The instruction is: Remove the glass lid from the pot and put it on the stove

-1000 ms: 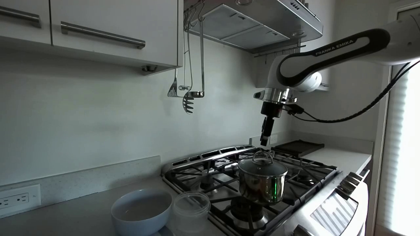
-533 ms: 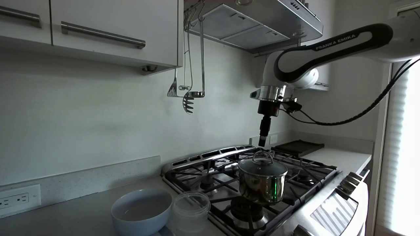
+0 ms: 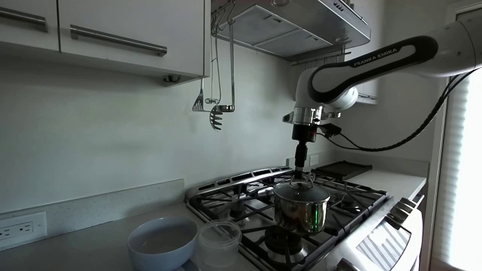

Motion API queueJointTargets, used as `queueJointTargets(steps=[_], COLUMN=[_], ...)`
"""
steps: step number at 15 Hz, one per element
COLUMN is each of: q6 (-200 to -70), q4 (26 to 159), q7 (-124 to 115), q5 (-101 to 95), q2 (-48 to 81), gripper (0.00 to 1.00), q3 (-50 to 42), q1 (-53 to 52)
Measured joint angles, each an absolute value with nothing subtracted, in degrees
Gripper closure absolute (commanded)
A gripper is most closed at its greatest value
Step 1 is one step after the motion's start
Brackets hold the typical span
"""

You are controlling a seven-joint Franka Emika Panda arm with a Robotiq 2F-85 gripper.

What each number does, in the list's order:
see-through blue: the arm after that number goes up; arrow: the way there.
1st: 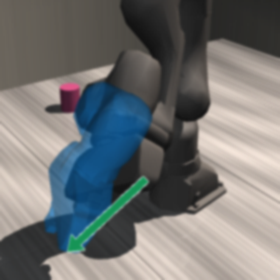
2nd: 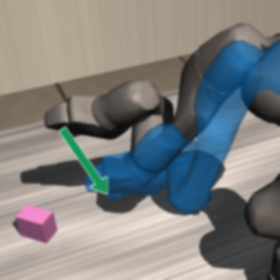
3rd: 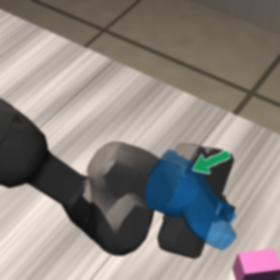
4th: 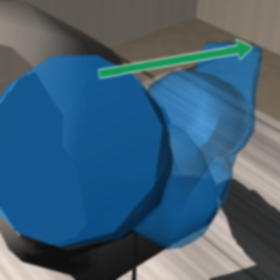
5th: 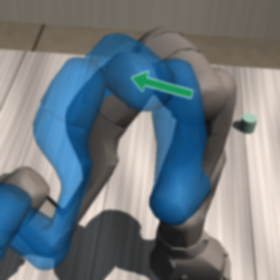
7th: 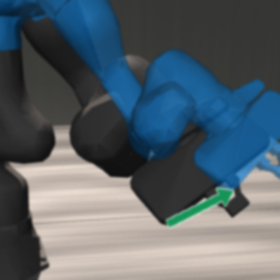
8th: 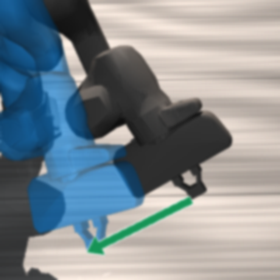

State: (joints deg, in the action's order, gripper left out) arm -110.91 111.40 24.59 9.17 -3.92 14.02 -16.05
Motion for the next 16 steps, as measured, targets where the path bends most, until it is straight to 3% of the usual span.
queueJointTargets(steps=[7,16], q6=[-110.83,-109.73], q4=[110.84,109.95], q7=[23.79,21.27], q5=[9.22,9.12], q2=[-2.83,-2.63], gripper=[0.98,0.96], q3=[14.36,14.50], q1=[-16.06,-16.00])
